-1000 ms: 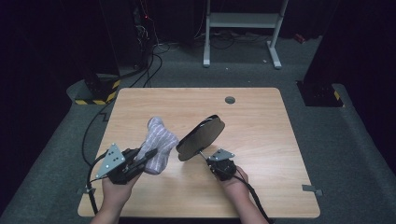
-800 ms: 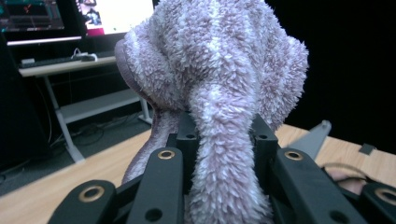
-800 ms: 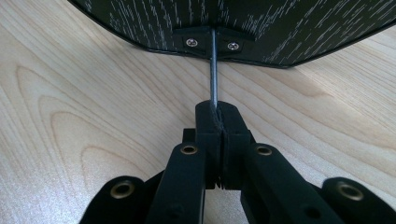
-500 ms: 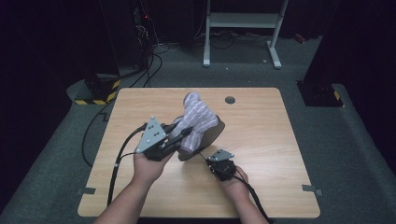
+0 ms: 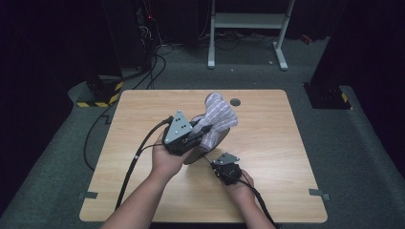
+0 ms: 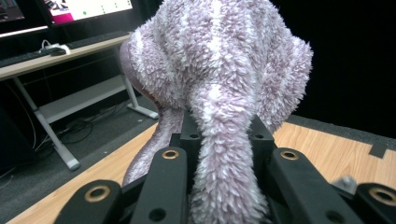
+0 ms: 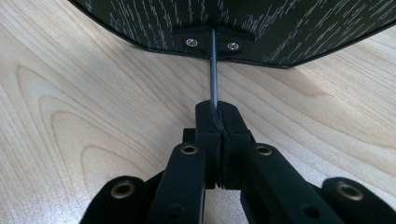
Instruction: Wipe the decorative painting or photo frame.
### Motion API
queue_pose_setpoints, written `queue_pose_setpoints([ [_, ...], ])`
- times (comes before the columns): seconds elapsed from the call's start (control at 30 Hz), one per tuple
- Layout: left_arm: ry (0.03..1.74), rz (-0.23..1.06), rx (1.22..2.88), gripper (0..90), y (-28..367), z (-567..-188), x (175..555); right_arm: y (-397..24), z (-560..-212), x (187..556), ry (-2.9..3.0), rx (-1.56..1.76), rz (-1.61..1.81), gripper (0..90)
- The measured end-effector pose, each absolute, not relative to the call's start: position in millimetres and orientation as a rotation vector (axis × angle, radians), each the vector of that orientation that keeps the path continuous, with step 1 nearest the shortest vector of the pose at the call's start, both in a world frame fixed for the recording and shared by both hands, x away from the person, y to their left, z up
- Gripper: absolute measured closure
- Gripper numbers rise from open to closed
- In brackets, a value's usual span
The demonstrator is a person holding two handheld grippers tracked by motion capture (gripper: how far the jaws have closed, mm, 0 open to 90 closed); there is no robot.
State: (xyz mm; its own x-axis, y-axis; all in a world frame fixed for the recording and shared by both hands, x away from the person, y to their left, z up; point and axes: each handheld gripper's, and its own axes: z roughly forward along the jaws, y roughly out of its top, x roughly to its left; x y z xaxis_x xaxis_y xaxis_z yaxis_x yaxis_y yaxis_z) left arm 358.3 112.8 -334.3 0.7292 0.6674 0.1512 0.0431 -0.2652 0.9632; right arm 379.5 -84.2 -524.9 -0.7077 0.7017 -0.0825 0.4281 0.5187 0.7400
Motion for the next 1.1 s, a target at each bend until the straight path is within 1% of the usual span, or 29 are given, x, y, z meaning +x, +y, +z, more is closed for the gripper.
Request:
queue_pose_setpoints([
  [0.33,0.578,0.683,1.739,74.7,153.6,-366.6,332.8,-84.2,-525.1,379.7,2.388,0.924,1.012,88.6],
  [0.53,0.586,0.697,1.722,74.6,164.6,-377.1,321.2,-84.4,-524.9,379.5,2.392,0.928,1.012,88.6],
  [0.67,0.593,0.680,1.714,74.5,167.6,-375.0,322.9,-84.5,-524.8,379.6,2.392,0.928,1.011,88.6],
  [0.8,0.576,0.679,1.709,74.5,160.5,-363.6,329.3,-84.8,-524.9,380.1,2.392,0.929,1.018,88.5],
  [1.1,0.518,0.686,1.729,74.5,120.0,-328.0,349.9,-84.2,-524.8,379.1,2.391,0.932,1.011,88.6],
])
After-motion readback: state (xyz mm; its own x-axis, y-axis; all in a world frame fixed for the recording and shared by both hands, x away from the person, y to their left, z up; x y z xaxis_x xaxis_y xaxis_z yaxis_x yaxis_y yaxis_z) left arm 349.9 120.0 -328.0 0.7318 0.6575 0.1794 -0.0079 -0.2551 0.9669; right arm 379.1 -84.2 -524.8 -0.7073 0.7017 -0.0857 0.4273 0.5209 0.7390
